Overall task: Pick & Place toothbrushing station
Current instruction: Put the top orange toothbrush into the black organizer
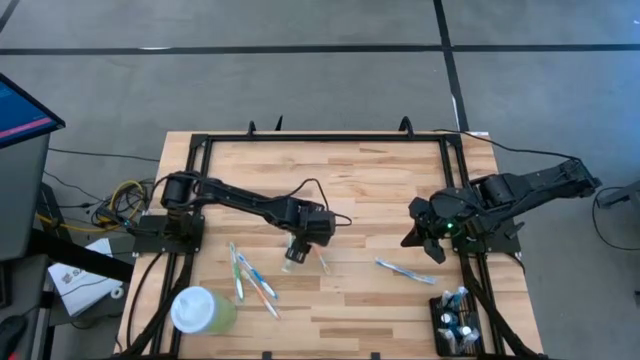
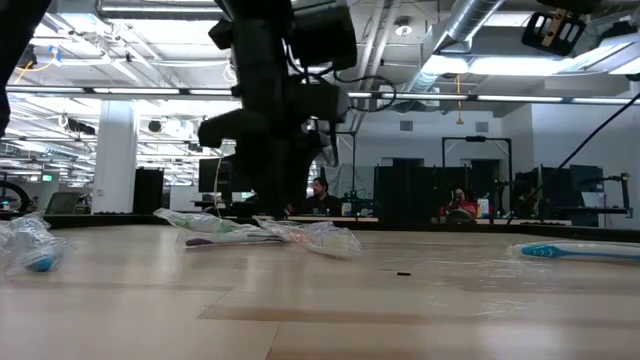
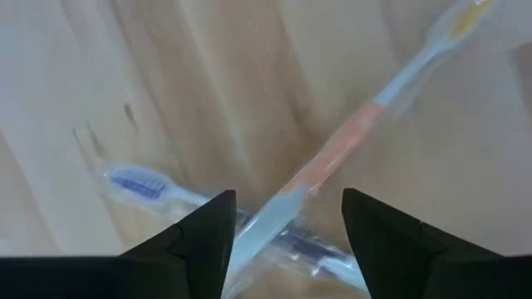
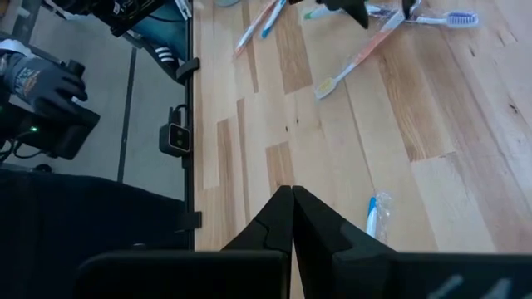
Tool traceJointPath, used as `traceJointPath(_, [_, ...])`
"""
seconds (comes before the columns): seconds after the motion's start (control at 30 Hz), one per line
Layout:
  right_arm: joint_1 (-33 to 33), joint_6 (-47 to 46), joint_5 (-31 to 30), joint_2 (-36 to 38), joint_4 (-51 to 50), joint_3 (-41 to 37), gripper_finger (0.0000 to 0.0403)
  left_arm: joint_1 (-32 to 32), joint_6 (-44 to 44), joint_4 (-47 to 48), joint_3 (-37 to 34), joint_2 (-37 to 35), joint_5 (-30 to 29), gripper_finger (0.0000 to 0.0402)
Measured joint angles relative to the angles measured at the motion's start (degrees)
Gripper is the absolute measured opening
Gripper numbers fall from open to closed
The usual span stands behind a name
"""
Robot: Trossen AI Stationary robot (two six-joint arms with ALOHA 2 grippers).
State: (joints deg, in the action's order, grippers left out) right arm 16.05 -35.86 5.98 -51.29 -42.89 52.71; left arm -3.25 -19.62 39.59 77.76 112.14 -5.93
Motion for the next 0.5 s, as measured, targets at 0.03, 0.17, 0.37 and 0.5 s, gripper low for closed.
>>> traceJointPath(0.03, [0.0,0.0,0.0,0.0,0.0,0.0,0.0000,0.5,-0.2,0.4,0.0,0.0,-0.2,0.0212])
traceJointPath(0.17, [0.0,-0.1,0.0,0.0,0.0,0.0,0.0000,2.5,0.4,0.9,0.0,0.0,2.1,0.0210])
traceJointPath(0.37, [0.0,-0.2,0.0,0.0,0.0,0.0,0.0000,3.7,0.0,1.5,0.0,0.0,4.6,0.0209])
traceJointPath(0.5, [0.0,-0.2,0.0,0.0,0.0,0.0,0.0000,3.5,-0.3,1.8,0.0,0.2,5.1,0.0209])
